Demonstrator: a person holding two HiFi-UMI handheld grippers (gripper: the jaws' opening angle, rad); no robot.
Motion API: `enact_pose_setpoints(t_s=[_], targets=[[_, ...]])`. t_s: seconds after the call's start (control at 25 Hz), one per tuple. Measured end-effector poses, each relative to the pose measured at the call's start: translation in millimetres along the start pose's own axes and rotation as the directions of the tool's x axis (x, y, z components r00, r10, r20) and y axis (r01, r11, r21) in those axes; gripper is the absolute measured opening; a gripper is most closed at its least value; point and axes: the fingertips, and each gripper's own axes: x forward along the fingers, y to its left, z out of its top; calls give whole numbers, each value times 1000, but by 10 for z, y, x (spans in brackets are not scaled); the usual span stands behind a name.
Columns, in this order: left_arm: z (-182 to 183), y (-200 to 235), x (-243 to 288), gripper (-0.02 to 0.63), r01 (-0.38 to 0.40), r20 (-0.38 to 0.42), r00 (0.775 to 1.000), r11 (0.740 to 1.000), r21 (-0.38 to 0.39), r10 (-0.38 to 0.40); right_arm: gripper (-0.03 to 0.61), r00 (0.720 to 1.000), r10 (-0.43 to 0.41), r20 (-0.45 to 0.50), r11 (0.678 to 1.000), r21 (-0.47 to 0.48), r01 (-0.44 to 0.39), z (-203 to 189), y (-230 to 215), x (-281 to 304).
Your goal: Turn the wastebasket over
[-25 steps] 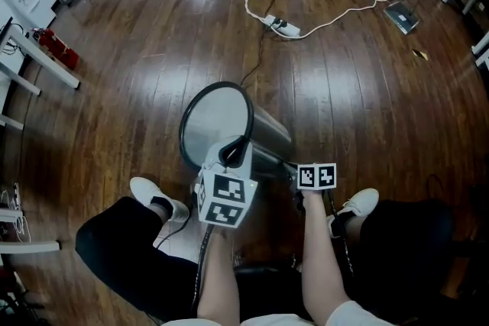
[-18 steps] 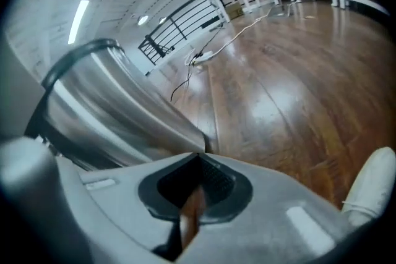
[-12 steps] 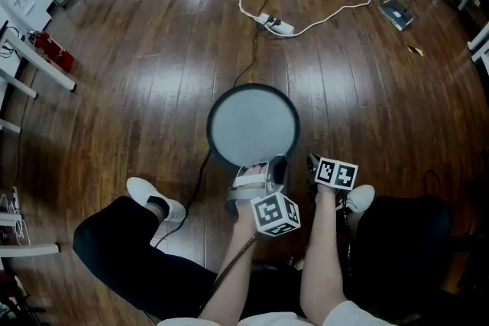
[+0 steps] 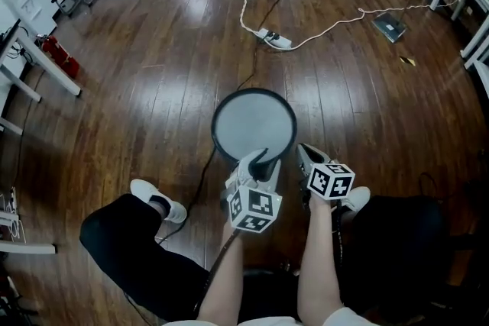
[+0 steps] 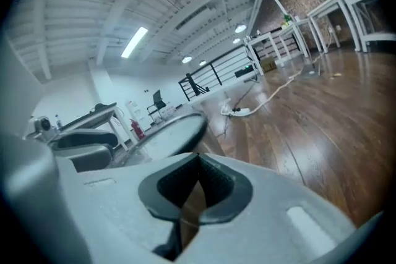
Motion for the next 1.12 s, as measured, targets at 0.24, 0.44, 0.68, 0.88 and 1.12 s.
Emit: enact_pose_setpoints(t_s=[0.24,0.44,0.68,0.88,1.12], targets=[[166,343,-935,153,-127,166,973,976,-179,157,-9,978,107,179,985,-152,-80,279,886,-564],[182,290,-1675,153,-146,246,946,956,-256,210,-9,963,158,217,959,-267,-97,122,1539,-1265],[339,-73,-2424,167,-130,322,922,954,-270,217,29,954,149,262,930,-365,-45,30,1940,-2192],[362,-478,-2986,189,-128,368,901,952,-277,228,81,949,153,276,909,-416,-25,-306,2235,-2862],[216,-1205,-3661,193,-110,384,897,951,-290,221,81,933,167,317,907,-420,-19,-789,2541,-3787]])
